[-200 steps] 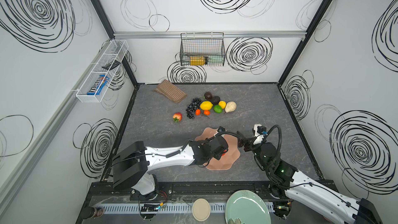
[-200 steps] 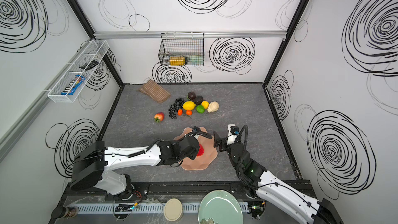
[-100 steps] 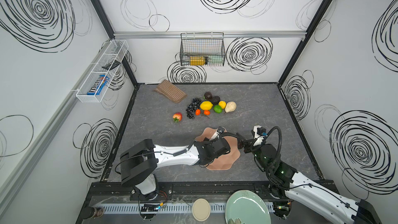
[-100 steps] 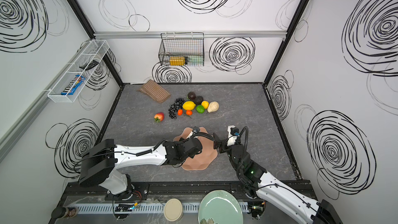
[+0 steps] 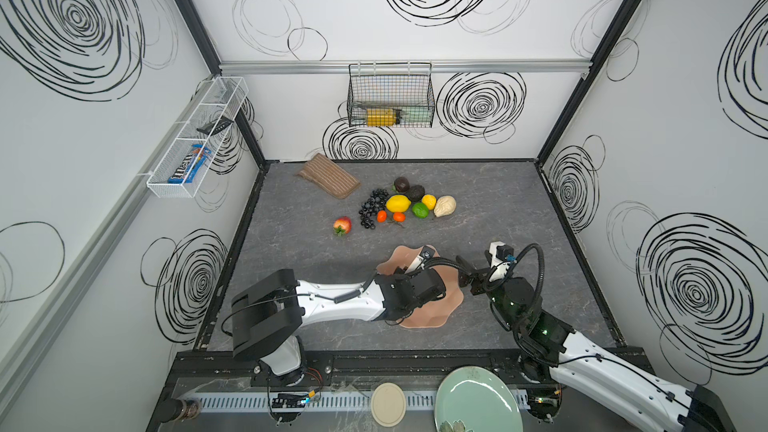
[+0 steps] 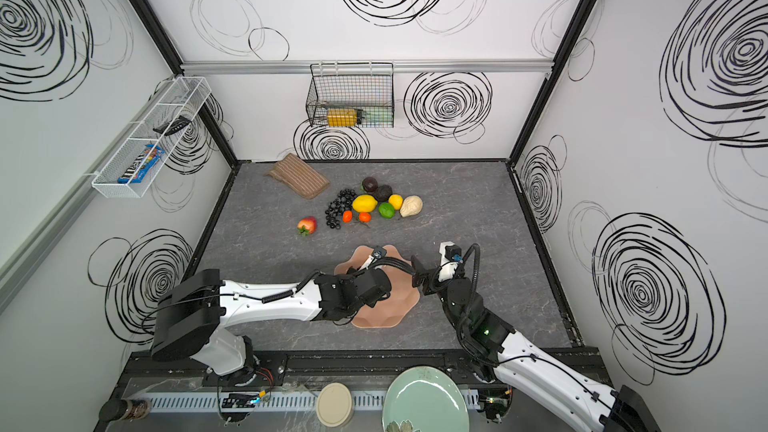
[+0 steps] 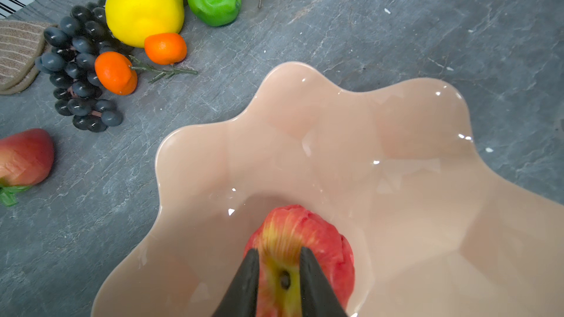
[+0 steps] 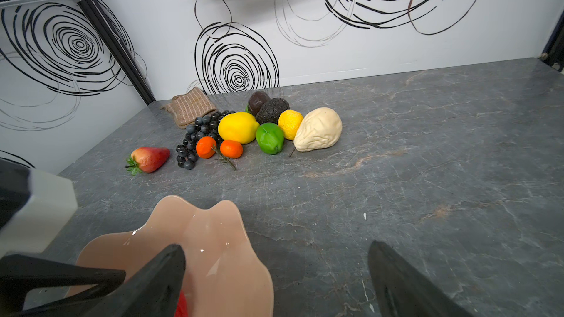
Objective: Place and organize the fake fruits in the fruit bowl
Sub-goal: 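Lower the red apple into the bowl with the left gripper while the right withdraws, then reach the right gripper to the cream pear and grasp it while the left withdraws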
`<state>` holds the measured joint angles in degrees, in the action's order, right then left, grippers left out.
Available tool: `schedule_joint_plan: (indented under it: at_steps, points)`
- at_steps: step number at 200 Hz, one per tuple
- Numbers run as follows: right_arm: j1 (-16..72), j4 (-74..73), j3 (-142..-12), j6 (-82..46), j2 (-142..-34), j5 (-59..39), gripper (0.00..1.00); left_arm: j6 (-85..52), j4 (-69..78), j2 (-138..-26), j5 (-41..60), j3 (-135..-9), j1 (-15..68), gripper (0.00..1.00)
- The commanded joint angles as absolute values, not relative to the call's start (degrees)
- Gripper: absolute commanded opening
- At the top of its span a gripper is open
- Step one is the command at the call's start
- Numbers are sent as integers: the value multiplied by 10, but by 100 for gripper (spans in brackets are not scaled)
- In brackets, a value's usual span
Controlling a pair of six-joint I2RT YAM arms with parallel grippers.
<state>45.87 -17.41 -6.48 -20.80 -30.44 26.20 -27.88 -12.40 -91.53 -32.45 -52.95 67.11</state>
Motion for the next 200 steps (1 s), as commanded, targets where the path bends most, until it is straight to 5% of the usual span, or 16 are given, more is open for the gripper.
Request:
schedule_joint_plan:
  at_steps: [1,58,156,200]
  points:
    - [456,-186,-68,-218,-303,263,97,-282,-125,-890,-330,-538,670,32]
    - [433,-112,-120,-251,-342,302,97,-281,-96,-798,-330,-508,661,47]
    - [289,-73,-275,-248,-531,127,97,-332,19,-400,-226,-234,437,67]
    - [255,-17,-393,-218,-687,77,97,-293,31,-318,-208,-160,393,74]
